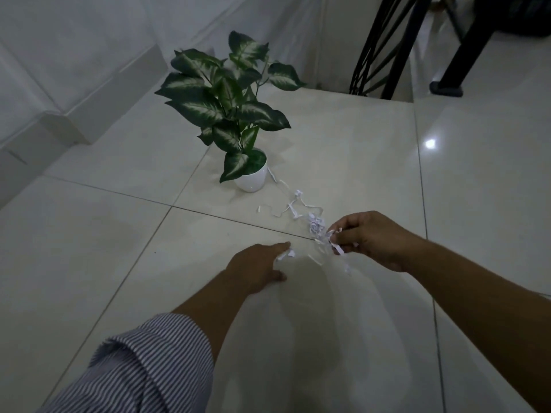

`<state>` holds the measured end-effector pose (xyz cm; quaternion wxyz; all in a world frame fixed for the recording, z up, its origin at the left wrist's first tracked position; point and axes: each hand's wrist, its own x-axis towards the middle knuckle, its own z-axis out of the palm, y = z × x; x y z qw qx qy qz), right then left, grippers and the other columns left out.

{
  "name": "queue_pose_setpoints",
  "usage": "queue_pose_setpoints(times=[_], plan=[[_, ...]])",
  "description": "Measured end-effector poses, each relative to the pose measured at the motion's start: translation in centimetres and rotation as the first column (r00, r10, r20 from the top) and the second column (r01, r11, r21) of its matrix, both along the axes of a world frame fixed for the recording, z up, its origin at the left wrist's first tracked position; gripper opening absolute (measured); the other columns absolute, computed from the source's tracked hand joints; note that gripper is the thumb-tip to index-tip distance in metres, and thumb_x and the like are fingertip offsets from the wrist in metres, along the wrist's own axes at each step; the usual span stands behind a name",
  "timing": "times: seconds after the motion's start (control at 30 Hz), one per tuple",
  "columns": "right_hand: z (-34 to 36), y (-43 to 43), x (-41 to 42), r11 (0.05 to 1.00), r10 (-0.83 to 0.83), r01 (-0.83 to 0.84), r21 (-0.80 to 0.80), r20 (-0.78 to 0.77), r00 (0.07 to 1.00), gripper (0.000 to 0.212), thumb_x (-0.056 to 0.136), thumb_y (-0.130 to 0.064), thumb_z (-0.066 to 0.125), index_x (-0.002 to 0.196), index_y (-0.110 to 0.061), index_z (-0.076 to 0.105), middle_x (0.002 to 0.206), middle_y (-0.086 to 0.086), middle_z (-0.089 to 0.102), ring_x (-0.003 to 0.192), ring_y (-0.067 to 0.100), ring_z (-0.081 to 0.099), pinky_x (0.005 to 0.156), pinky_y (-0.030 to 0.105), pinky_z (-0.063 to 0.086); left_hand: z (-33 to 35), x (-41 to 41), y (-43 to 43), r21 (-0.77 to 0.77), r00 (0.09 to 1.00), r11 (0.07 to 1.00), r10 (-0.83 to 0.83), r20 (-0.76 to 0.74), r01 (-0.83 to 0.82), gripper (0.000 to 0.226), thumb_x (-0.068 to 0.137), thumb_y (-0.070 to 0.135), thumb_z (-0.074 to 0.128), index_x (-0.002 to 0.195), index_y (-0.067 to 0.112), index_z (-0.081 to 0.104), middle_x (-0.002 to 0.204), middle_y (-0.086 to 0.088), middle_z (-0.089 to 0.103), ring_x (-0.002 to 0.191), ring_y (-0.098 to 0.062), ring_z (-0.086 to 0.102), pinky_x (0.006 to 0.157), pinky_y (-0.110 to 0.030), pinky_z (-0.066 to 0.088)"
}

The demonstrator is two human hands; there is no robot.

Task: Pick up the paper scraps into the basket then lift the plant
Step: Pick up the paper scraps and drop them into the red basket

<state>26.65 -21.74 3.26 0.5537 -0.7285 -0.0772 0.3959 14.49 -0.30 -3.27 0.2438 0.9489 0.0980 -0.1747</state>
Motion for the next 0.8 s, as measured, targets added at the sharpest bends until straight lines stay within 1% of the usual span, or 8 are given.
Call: queue_pose_setpoints(times=[0.13, 0.27, 0.37, 0.47, 0.53, 0.6, 0.7, 0.8], plan=[[-0.8, -0.7, -0.4, 0.999, 0.018, -0.015, -0.052, 0.061, 0.998, 0.014, 0.081, 0.012, 0.065, 0.094, 0.013, 0.068, 0.074, 0.025, 0.068, 0.065, 0.029, 0.065, 0.062, 0.027, 0.058, -0.7, 0.2, 0.0, 0.052, 0.992, 0.997, -0.066, 0.108, 0.061, 0.055, 0.085, 0.042, 0.064, 0.138, 0.036, 0.05, 0.136, 0.007, 0.06, 0.123, -0.014, 0.053, 0.097, -0.025, 0.036], [-1.3, -0.4, -1.0, 0.988, 0.073, -0.054, -0.144, 0.128, 0.989, 0.02, 0.084, 0.006, 0.066, 0.103, 0.001, 0.068, 0.072, 0.016, 0.064, 0.067, 0.029, 0.065, 0.067, 0.034, 0.059, -0.9, -0.4, -1.3, 0.039, 0.959, 0.999, -0.041, 0.28, 0.032, 0.023, 0.09, 0.044, 0.057, 0.105, 0.031, 0.068, 0.109, 0.006, 0.071, 0.104, -0.014, 0.062, 0.082, -0.022, 0.038], [-1.1, -0.1, -1.0, 0.974, 0.092, -0.063, -0.217, 0.127, 0.988, 0.018, 0.086, 0.004, 0.062, 0.103, 0.002, 0.069, 0.076, 0.02, 0.065, 0.059, 0.023, 0.061, 0.058, 0.027, 0.054, -1.1, -0.5, -2.1, 0.147, 0.946, 0.989, -0.079, 0.315, 0.033, 0.033, 0.093, 0.049, 0.048, 0.087, 0.019, 0.061, 0.091, -0.002, 0.069, 0.087, -0.019, 0.062, 0.072, -0.031, 0.041], [-0.5, 0.2, -1.0, 0.971, 0.069, -0.063, -0.229, 0.016, 0.997, 0.02, 0.089, 0.003, 0.054, 0.092, 0.016, 0.067, 0.08, 0.021, 0.066, 0.055, 0.021, 0.053, 0.053, 0.028, 0.046, -1.5, -0.5, -2.6, 0.239, 0.93, 0.968, -0.158, 0.332, 0.079, 0.029, 0.096, 0.043, 0.044, 0.087, 0.017, 0.055, 0.089, -0.005, 0.065, 0.085, -0.023, 0.061, 0.065, -0.032, 0.033], [0.1, 0.5, -1.0, 0.982, -0.017, 0.002, -0.188, -0.08, 0.997, 0.02, 0.091, 0.0, 0.047, 0.087, 0.01, 0.064, 0.069, 0.013, 0.061, 0.056, 0.021, 0.049, 0.051, 0.027, 0.037, -1.5, -0.4, -2.9, 0.269, 0.927, 0.958, -0.189, 0.323, 0.102, 0.022, 0.096, 0.035, 0.041, 0.094, 0.018, 0.055, 0.096, -0.005, 0.065, 0.09, -0.026, 0.062, 0.065, -0.03, 0.03], [0.5, 0.6, -0.9, 0.982, -0.07, 0.051, -0.183, -0.1, 0.993, 0.018, 0.091, -0.007, 0.043, 0.085, -0.003, 0.059, 0.06, 0.008, 0.051, 0.055, 0.02, 0.047, 0.05, 0.027, 0.033, -1.2, -0.3, -3.3, 0.29, 0.936, 0.949, -0.207, 0.286, 0.121, 0.023, 0.097, 0.032, 0.039, 0.103, 0.017, 0.054, 0.101, -0.006, 0.066, 0.093, -0.029, 0.063, 0.068, -0.032, 0.035], [0.1, 0.7, -0.9, 0.97, -0.137, 0.123, -0.209, -0.055, 0.989, 0.017, 0.091, -0.016, 0.042, 0.082, -0.009, 0.055, 0.063, 0.008, 0.045, 0.052, 0.02, 0.046, 0.049, 0.026, 0.034, -0.5, -0.2, -3.5, 0.172, 0.956, 0.985, -0.082, 0.282, 0.034, 0.022, 0.094, 0.032, 0.041, 0.102, 0.014, 0.05, 0.097, -0.009, 0.067, 0.09, -0.033, 0.063, 0.073, -0.037, 0.045], [-0.7, 1.2, -1.6, 0.965, -0.209, 0.193, -0.18, -0.075, 0.975, 0.018, 0.093, -0.019, 0.039, 0.082, -0.009, 0.051, 0.065, 0.009, 0.042, 0.049, 0.02, 0.044, 0.049, 0.026, 0.032, 0.4, -0.3, -2.7, -0.076, 0.926, 0.984, 0.18, 0.332, -0.164, 0.02, 0.088, 0.035, 0.044, 0.081, 0.015, 0.046, 0.073, -0.006, 0.062, 0.072, -0.029, 0.059, 0.064, -0.037, 0.047]])
